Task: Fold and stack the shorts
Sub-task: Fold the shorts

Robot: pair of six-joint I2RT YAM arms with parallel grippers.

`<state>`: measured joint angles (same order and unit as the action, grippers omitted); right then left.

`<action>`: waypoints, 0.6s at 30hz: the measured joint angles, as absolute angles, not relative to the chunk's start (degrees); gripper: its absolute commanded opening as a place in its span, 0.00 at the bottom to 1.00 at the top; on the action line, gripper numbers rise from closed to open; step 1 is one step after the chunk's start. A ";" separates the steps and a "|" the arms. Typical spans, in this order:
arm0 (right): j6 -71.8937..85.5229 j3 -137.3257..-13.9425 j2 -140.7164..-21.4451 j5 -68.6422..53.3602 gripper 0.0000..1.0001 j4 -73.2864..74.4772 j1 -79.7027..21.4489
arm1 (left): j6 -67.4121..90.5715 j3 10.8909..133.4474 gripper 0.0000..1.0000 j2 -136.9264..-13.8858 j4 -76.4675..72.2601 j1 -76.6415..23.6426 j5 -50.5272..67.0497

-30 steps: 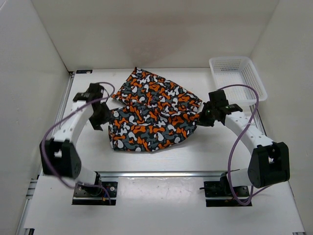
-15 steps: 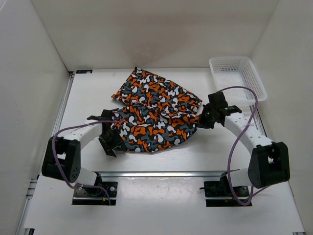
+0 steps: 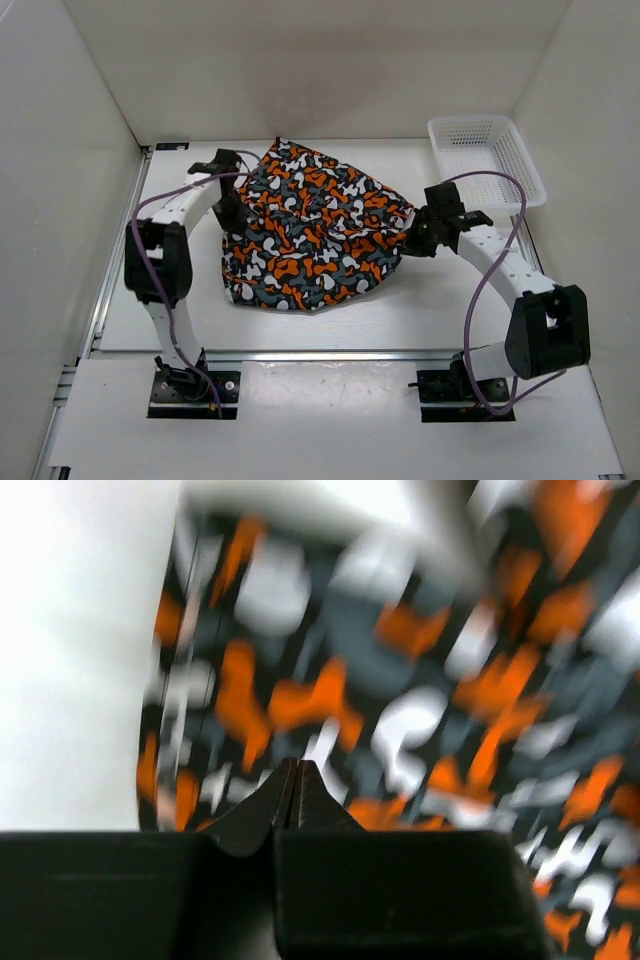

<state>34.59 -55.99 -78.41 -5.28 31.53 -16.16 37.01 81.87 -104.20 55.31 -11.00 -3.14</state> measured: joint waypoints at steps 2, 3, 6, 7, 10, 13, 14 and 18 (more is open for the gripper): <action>34.76 -57.45 -80.62 -5.28 0.00 31.22 -16.16 | 35.90 89.25 0.10 -110.80 56.53 -10.74 -4.16; 34.81 -57.98 -81.52 -5.28 0.00 31.05 -16.16 | 35.51 91.79 0.10 -112.95 57.25 -10.76 -4.58; 34.94 -58.85 -82.91 -5.28 0.00 30.89 -16.16 | 34.94 93.30 0.14 -113.75 59.37 -10.92 -5.85; 34.94 -58.85 -82.91 -5.28 0.00 30.92 -16.16 | 34.94 91.53 0.19 -111.63 59.92 -10.90 -6.04; 34.92 -58.96 -82.83 -5.28 0.00 30.94 -16.16 | 34.89 82.39 0.61 -100.40 59.66 -10.20 -4.78; 34.89 -58.92 -82.61 -5.28 0.00 31.00 -16.16 | 35.77 70.11 1.00 -85.62 58.26 -8.56 -1.08; 34.89 -58.74 -82.37 -5.28 0.00 30.96 -16.16 | 36.14 66.06 1.00 -81.56 57.52 -7.97 0.14; 34.61 -57.84 -80.68 -5.23 0.00 31.20 -16.16 | 37.76 53.36 1.00 -77.28 54.22 -8.51 5.74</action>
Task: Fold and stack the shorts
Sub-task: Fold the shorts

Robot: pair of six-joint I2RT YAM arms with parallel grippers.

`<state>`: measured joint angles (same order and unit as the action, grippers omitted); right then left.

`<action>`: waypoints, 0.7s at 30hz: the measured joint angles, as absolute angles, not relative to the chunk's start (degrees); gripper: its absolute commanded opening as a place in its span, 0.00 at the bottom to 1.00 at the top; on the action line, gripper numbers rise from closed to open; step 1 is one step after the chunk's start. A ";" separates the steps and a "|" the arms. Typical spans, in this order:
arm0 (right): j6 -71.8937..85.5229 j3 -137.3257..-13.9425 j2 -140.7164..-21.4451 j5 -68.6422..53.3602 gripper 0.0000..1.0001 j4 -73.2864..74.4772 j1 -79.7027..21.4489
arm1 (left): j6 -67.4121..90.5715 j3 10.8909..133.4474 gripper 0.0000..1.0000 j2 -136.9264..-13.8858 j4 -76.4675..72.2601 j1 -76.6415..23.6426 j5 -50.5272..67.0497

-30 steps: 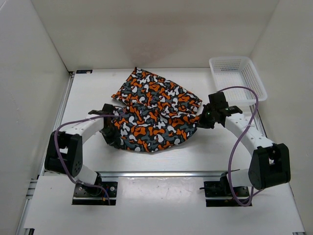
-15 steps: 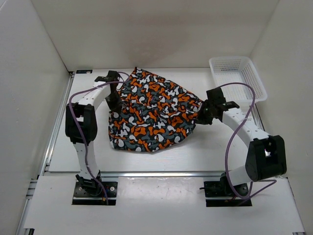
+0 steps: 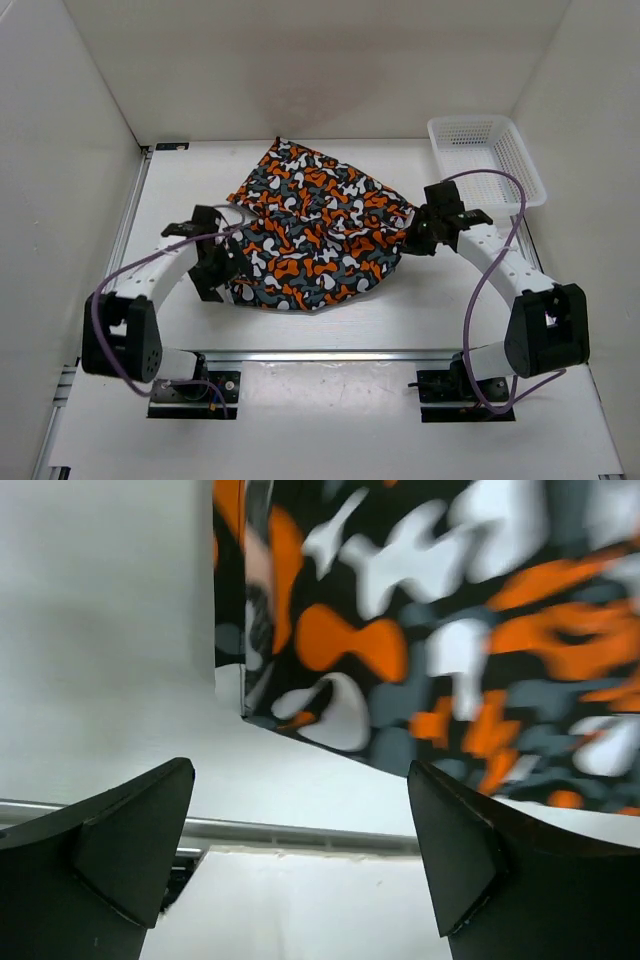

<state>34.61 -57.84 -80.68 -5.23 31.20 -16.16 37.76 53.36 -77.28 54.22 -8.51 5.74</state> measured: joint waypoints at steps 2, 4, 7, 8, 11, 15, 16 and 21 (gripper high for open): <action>34.48 -57.47 -80.12 -5.21 0.00 31.29 -16.16 | 38.06 49.45 1.00 -80.49 52.29 -9.21 7.70; 34.44 -57.43 -80.03 -5.10 0.00 31.35 -16.16 | 38.57 47.33 0.93 -84.49 50.46 -9.72 8.91; 34.37 -57.39 -79.94 -5.02 0.00 31.40 -16.16 | 38.94 47.62 0.46 -89.56 48.03 -9.76 9.39; 34.33 -57.36 -79.85 -4.95 0.00 31.40 -16.16 | 38.52 48.51 0.24 -90.83 47.94 -9.76 9.56; 34.30 -57.34 -79.72 -4.62 0.00 31.64 -16.16 | 37.43 51.68 0.10 -92.23 47.40 -9.76 9.56; 34.04 -59.61 -79.75 -4.01 0.00 33.76 -16.14 | 35.68 62.83 0.10 -92.49 51.07 -9.47 8.43; 33.93 -61.45 -79.90 -3.77 0.00 34.72 -16.12 | 35.27 66.50 0.10 -92.49 51.92 -9.30 7.92; 32.14 -73.25 -80.23 -2.48 0.00 36.23 -16.12 | 32.75 86.54 0.10 -92.16 57.06 -7.40 6.22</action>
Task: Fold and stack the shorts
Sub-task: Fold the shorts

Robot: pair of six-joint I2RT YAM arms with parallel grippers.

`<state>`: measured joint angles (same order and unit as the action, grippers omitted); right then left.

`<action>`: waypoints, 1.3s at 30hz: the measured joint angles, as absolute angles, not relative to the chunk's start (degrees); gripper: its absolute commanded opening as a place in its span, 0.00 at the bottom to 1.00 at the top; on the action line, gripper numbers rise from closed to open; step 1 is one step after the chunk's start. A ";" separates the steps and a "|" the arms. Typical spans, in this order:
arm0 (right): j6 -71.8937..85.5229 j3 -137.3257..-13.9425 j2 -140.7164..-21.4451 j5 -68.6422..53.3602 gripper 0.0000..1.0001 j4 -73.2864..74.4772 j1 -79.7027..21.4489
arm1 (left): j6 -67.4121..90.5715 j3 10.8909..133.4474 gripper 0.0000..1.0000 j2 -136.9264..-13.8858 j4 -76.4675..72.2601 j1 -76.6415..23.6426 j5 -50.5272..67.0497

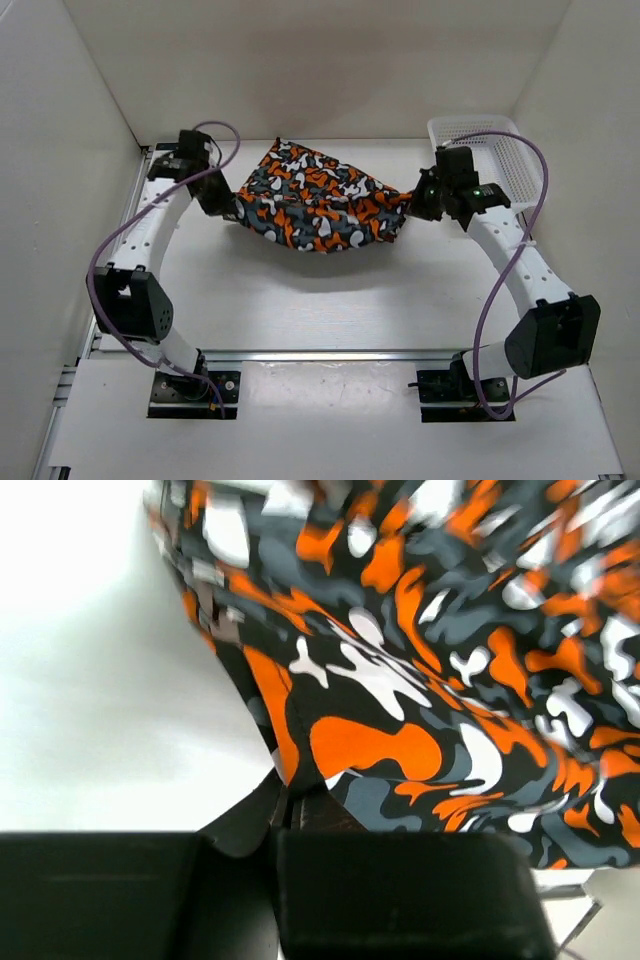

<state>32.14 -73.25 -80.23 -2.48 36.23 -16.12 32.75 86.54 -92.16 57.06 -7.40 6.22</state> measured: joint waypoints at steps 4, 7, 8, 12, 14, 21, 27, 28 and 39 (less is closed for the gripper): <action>31.11 -74.04 -77.08 -1.93 0.00 37.06 -16.10 | 30.44 94.06 0.10 -90.26 62.06 -6.09 6.00; 31.57 -68.99 -71.66 -2.13 0.00 38.19 -16.10 | 28.86 93.54 0.10 -87.26 66.61 -6.46 6.02; 31.90 -66.85 -69.54 -2.39 0.00 38.94 -16.10 | 28.45 92.71 0.10 -86.28 67.68 -6.76 6.04; 33.71 -60.86 -66.02 -2.15 0.00 40.64 -16.10 | 26.55 92.64 0.68 -87.44 69.65 -7.27 6.96; 34.13 -61.98 -70.28 -1.15 0.00 40.18 -16.10 | 25.74 98.61 0.70 -94.21 71.05 -6.11 7.73; 32.75 -71.68 -90.52 1.83 0.00 37.74 -16.08 | 24.69 107.09 0.67 -114.89 68.07 -3.97 5.96; 32.18 -72.53 -92.12 2.63 0.00 37.74 -16.10 | 26.76 87.09 0.51 -92.33 67.07 -4.91 3.42; 32.12 -72.60 -92.12 2.63 0.00 37.56 -16.08 | 27.33 82.74 0.51 -86.96 65.52 -5.41 3.92; 31.27 -69.34 -90.80 2.42 0.00 37.19 -16.08 | 40.73 42.98 0.79 -71.66 55.77 -18.31 14.02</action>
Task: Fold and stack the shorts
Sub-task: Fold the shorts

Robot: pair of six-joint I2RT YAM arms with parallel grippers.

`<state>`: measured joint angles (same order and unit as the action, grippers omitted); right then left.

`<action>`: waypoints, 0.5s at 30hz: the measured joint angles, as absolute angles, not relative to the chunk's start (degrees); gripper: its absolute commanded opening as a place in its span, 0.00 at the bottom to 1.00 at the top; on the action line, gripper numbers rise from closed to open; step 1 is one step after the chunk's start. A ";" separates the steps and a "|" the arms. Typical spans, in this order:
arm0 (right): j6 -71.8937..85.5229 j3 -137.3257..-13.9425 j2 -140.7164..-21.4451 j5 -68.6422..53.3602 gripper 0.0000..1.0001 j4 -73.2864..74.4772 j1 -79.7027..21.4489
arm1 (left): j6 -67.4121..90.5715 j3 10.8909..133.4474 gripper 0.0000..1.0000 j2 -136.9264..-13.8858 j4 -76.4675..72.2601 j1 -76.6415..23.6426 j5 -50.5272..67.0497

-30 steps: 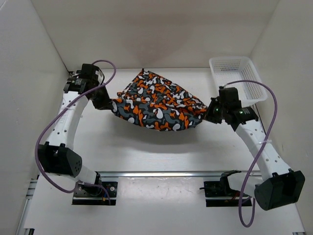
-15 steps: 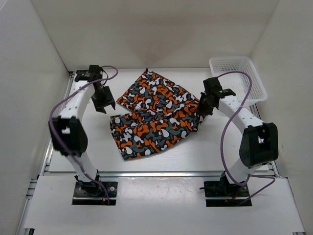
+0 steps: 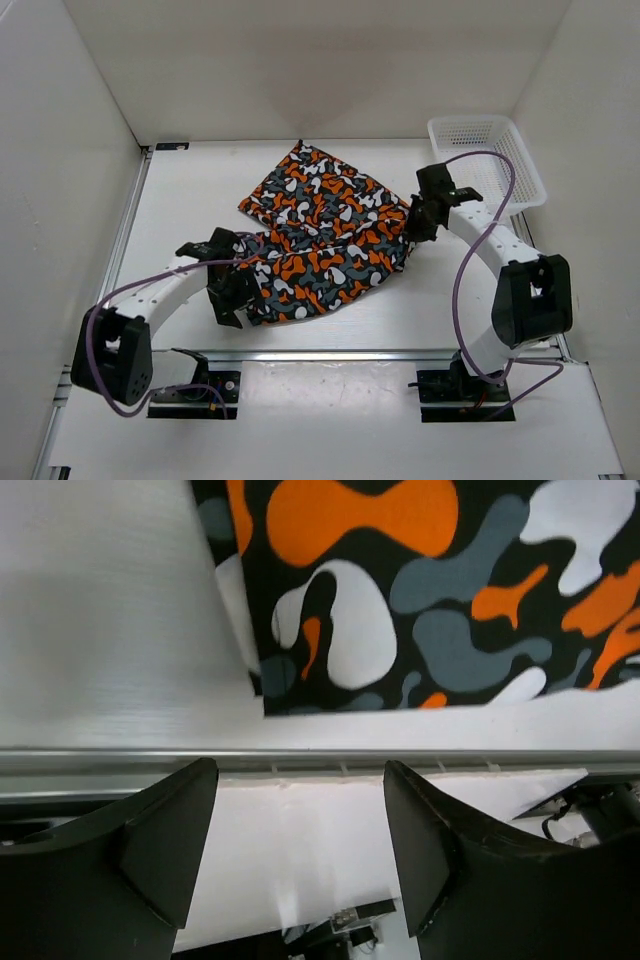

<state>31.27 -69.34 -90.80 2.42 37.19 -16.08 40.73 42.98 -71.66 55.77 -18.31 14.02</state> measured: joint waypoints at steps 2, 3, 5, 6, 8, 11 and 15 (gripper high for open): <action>31.22 -68.20 -89.78 2.42 0.00 37.15 -16.10 | 41.95 42.24 0.74 -73.89 53.45 -18.90 14.06; 31.22 -67.61 -89.10 2.39 0.00 37.15 -16.10 | 42.37 42.11 0.72 -74.96 51.81 -18.94 14.11; 31.18 -66.81 -87.72 2.37 0.00 37.21 -16.10 | 42.72 42.04 0.66 -77.62 48.97 -18.98 13.98; 31.18 -66.61 -87.09 2.39 0.00 37.26 -16.10 | 42.70 42.06 0.56 -79.33 47.64 -18.98 13.72; 31.07 -66.59 -85.89 2.37 0.00 37.23 -16.10 | 42.50 42.28 0.30 -83.00 45.93 -18.98 12.69; 30.92 -66.59 -84.64 2.39 0.00 37.32 -16.10 | 41.98 43.77 0.10 -85.69 45.28 -18.98 11.90; 30.50 -66.59 -83.92 2.66 0.00 37.63 -16.08 | 41.01 48.88 0.10 -83.55 48.18 -19.00 10.52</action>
<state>30.50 -66.59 -83.92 2.66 37.63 -16.08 41.01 48.88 -83.55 48.18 -19.00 10.52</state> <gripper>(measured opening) 0.012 0.122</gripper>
